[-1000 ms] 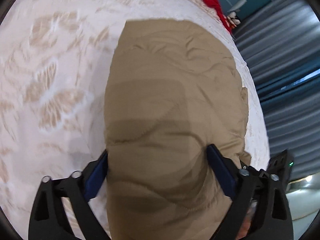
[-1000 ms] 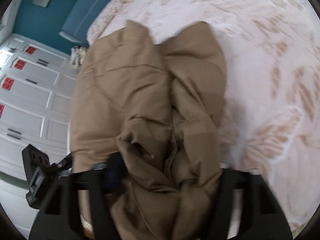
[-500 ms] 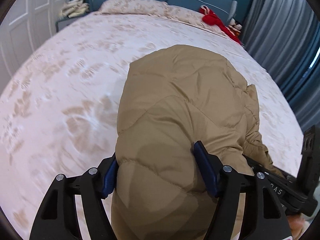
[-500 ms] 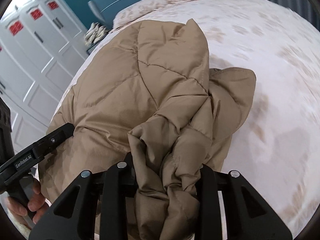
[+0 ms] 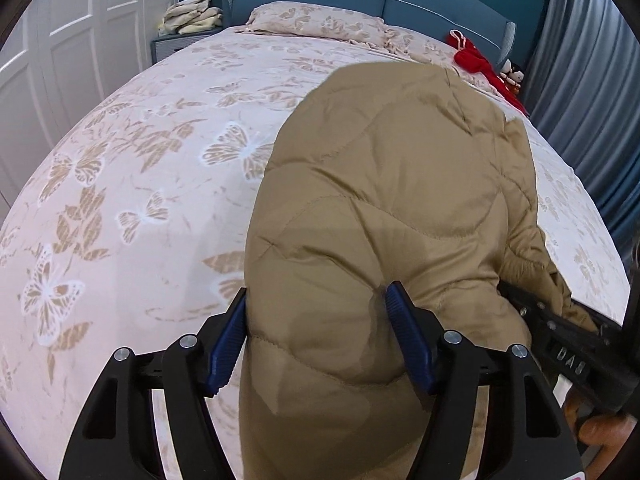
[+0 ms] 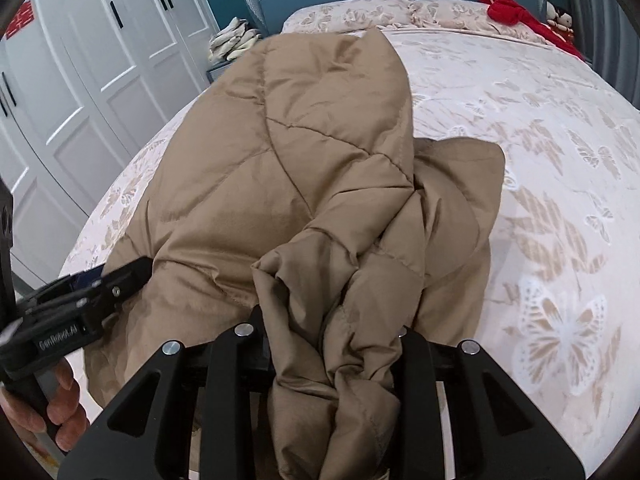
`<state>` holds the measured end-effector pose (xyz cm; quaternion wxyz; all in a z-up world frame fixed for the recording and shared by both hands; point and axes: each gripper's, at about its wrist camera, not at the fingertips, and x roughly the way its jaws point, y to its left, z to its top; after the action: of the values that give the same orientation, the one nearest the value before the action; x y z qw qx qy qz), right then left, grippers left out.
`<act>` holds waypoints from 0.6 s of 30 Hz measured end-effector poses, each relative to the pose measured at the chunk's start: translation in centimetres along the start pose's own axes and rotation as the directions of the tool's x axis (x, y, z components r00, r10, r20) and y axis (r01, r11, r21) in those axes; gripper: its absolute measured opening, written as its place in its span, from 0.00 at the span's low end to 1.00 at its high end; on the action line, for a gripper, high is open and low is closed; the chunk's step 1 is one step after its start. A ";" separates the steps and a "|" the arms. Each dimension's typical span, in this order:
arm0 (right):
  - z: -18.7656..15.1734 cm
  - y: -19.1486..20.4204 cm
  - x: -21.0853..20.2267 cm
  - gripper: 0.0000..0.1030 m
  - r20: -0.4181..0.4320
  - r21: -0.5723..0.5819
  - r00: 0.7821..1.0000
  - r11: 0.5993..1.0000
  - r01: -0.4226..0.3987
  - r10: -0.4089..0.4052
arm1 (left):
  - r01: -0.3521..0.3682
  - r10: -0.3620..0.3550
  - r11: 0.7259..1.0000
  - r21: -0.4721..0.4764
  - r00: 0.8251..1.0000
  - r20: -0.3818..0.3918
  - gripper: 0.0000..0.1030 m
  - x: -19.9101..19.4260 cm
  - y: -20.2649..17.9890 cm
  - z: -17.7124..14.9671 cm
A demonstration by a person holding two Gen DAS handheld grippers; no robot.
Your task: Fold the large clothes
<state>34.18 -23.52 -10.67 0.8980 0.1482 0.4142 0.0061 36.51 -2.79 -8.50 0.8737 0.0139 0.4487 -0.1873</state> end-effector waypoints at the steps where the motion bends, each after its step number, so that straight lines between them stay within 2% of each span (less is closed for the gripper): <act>1: -0.1 0.0 -0.3 0.26 -0.002 0.009 1.000 1.000 -0.007 0.007 | -0.003 0.003 1.000 0.007 1.000 0.003 0.61 -0.3 -0.2 -0.3; 5: 0.0 0.1 -3.1 0.22 0.013 0.019 0.999 0.999 -0.032 0.031 | -0.018 0.018 0.999 0.033 1.000 0.012 0.49 -2.0 -0.7 -0.8; 8: 0.0 -0.1 -6.7 0.22 0.024 0.052 0.998 0.997 -0.056 0.055 | 0.029 -0.029 0.999 0.029 1.000 -0.006 0.43 -3.7 -0.6 -0.9; 10: -1.2 -0.9 -8.2 0.24 0.004 0.112 0.996 0.989 -0.092 0.092 | 0.040 -0.039 0.998 0.040 0.999 -0.021 0.43 -4.1 -0.8 -1.3; 11: -2.2 -1.4 -7.8 0.26 -0.024 0.128 0.997 0.989 -0.074 0.078 | 0.034 -0.032 0.998 0.044 0.999 -0.032 0.43 -4.0 -1.0 -1.5; 13: -4.1 -2.7 -5.9 0.34 -0.081 0.160 0.996 0.987 -0.021 0.035 | 0.014 -0.011 0.999 0.042 0.999 -0.051 0.46 -3.6 -1.1 -1.9; 16: -6.0 -4.9 -6.2 0.48 -0.079 0.295 0.994 0.954 -0.050 0.077 | 0.001 -0.001 1.000 0.002 0.998 -0.058 0.56 -4.1 -0.8 -2.2; 17: -6.4 -5.2 -6.6 0.55 -0.077 0.312 0.994 0.949 -0.049 0.077 | -0.010 0.008 1.000 -0.018 0.998 -0.064 0.72 -4.3 -0.4 -2.2; 18: -6.7 -5.2 -6.7 0.62 -0.084 0.311 0.994 0.949 -0.044 0.073 | -0.004 0.002 0.999 -0.040 0.998 -0.062 0.79 -4.3 0.1 -2.3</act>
<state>24.21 -27.67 -11.26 0.8426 0.2984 0.4475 -0.0251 32.45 -0.88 -6.48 0.8597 0.0031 0.4794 -0.1764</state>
